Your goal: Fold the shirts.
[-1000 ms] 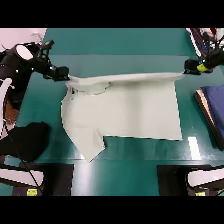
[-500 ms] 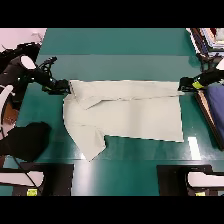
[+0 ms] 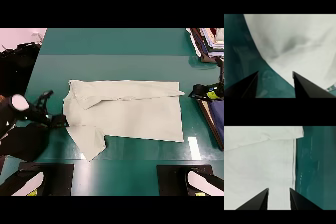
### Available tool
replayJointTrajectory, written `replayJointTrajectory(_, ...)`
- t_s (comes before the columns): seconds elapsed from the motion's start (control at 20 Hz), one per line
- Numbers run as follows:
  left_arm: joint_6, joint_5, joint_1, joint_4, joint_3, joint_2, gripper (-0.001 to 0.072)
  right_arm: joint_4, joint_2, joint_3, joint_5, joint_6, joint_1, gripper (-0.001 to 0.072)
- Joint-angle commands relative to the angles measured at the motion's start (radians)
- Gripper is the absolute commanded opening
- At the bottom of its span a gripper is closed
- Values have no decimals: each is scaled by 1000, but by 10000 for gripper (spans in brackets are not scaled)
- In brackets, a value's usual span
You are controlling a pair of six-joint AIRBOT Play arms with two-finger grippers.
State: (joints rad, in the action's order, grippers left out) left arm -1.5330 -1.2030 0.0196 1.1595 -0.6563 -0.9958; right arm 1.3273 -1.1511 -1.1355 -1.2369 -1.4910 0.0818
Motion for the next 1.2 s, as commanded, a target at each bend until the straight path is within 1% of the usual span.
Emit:
replayJointTrajectory(0.0, 14, 53, 0, -137, 170, 82, 489, -23, 45, 21, 3, 0, 5, 316)
replayJointTrajectory(0.1, 49, 85, -9, -190, 188, 82, 488, -53, 45, 21, 4, 0, 5, 316)
replayJointTrajectory(0.2, 47, 116, -69, -192, 189, 79, 488, -53, 44, 21, 3, 0, -2, 316)
replayJointTrajectory(0.35, -8, 175, -177, -191, 214, 76, 488, -54, 45, 21, -5, 0, -13, 316)
replayJointTrajectory(0.5, -16, 178, -194, -179, 220, 76, 487, -52, 45, 21, -18, 0, -12, 316)
replayJointTrajectory(0.55, -25, 178, -194, -167, 220, 76, 463, -53, 45, 21, -23, 0, -4, 316)
replayJointTrajectory(0.6, -31, 177, -194, -158, 220, 76, 314, -53, 45, 21, -25, 0, -1, 316)
replayJointTrajectory(0.65, -32, 180, -195, -155, 220, 76, 249, -53, 45, 21, -27, 0, -1, 317)
replayJointTrajectory(0.8, -32, 197, -195, -146, 220, 76, 246, -52, 45, 21, -27, 0, -1, 316)
replayJointTrajectory(0.85, -31, 208, -194, -145, 220, 76, 100, -52, 45, 21, -26, 0, -1, 316)
replayJointTrajectory(0.9, -32, 224, -194, -147, 220, 76, 26, -51, 45, 21, -27, 0, -1, 316)
replayJointTrajectory(1.0, -31, 229, -194, -153, 204, 76, 28, -42, 45, 21, -43, 0, 0, 317)
replayJointTrajectory(1.15, -26, 153, -194, -124, 108, 82, 28, 22, 60, 66, -139, 1, 45, 317)
